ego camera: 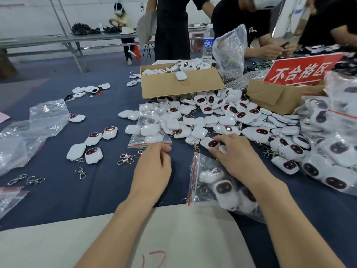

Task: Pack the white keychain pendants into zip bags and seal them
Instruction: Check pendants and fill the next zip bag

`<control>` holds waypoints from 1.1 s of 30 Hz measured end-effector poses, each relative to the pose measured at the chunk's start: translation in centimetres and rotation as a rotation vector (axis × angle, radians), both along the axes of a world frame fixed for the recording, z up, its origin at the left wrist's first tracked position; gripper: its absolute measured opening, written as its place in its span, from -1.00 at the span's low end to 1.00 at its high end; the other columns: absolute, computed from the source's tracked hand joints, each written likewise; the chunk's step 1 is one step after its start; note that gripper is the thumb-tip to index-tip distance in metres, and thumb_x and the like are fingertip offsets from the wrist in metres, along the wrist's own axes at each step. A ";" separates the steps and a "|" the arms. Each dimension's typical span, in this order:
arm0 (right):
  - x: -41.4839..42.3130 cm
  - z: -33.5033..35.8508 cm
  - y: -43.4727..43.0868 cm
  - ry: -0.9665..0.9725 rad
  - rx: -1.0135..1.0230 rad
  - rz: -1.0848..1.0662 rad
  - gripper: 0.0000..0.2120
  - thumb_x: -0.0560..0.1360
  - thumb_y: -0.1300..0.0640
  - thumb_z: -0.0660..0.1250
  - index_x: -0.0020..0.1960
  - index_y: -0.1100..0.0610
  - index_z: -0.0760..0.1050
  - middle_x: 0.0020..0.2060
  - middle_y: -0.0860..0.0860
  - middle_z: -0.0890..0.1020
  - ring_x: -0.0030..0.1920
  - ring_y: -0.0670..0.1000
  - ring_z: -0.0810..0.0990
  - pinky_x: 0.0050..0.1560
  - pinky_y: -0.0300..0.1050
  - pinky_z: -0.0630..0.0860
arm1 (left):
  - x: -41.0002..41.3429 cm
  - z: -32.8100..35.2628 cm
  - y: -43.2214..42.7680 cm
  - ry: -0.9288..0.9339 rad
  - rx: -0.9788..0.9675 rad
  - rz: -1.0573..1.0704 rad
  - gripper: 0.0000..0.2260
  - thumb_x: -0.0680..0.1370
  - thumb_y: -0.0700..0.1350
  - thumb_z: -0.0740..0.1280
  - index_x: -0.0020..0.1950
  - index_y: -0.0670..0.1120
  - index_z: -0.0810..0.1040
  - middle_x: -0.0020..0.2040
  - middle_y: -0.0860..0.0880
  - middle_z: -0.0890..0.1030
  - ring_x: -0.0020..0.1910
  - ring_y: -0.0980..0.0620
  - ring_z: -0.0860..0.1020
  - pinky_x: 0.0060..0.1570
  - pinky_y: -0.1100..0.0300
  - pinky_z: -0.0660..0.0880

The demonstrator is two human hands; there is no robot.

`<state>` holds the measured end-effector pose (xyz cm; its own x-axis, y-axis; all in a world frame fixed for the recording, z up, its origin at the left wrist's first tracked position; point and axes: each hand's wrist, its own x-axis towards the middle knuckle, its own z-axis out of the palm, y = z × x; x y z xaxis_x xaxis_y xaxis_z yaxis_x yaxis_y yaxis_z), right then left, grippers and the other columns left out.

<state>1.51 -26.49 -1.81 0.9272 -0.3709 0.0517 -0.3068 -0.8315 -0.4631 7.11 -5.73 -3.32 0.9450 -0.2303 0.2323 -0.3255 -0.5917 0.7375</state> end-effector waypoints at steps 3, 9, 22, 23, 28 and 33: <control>0.1 0.1 0.0 -0.037 0.052 0.001 -0.62 0.56 -0.14 0.36 0.31 -0.01 0.48 0.24 -0.04 0.54 0.31 0.08 0.43 0.35 0.09 0.39 | 0.0 -0.3 -0.1 -0.031 0.020 -0.015 -0.78 0.64 -0.20 0.18 0.15 0.02 0.56 0.15 0.16 0.60 0.17 0.10 0.51 0.15 0.14 0.44; 0.0 0.5 0.2 -0.103 0.247 0.104 -0.79 0.55 0.07 0.41 0.12 -0.14 0.48 0.08 -0.13 0.58 0.21 -0.02 0.52 0.27 0.03 0.47 | 0.0 -0.5 0.1 -0.054 -0.073 -0.052 -0.80 0.67 -0.13 0.18 0.21 0.07 0.53 0.14 0.18 0.60 0.10 0.11 0.54 0.10 0.17 0.46; 0.6 1.7 3.4 -0.457 0.666 0.289 -0.65 0.51 0.02 0.47 0.19 -0.32 0.50 0.06 -0.26 0.64 0.00 -0.19 0.67 0.02 -0.27 0.59 | -1.1 1.0 -1.1 0.092 -0.495 -0.269 -0.86 0.66 -0.08 0.31 0.21 0.00 0.56 -0.04 0.09 0.72 -0.13 0.13 0.68 -0.07 0.26 0.58; 0.7 1.5 3.3 -0.427 0.654 0.264 -0.70 0.51 -0.03 0.45 0.18 -0.28 0.52 0.02 -0.26 0.66 -0.03 -0.19 0.66 0.02 -0.25 0.59 | -1.1 1.1 -1.3 0.146 -0.570 -0.263 -0.89 0.66 -0.12 0.31 0.18 -0.03 0.55 -0.06 0.07 0.73 -0.12 0.15 0.69 -0.10 0.32 0.57; 0.8 0.8 3.5 -0.363 0.739 0.236 -0.83 0.56 0.01 0.42 0.13 -0.01 0.65 -0.12 -0.05 0.75 -0.09 -0.05 0.73 0.15 0.05 0.62 | -1.2 0.9 -1.7 0.352 -0.746 -0.304 -0.86 0.69 -0.16 0.25 0.21 -0.13 0.54 -0.13 -0.01 0.74 -0.16 0.05 0.72 -0.15 0.30 0.59; 0.9 0.6 3.6 -0.368 0.833 0.279 -0.87 0.59 0.13 0.40 0.11 0.08 0.66 -0.11 0.06 0.75 -0.12 0.09 0.75 0.10 0.08 0.65 | -0.7 0.7 -1.5 0.371 -0.718 -0.333 -0.81 0.70 -0.15 0.23 0.22 -0.13 0.60 -0.07 -0.03 0.74 -0.05 -0.06 0.73 -0.02 0.18 0.64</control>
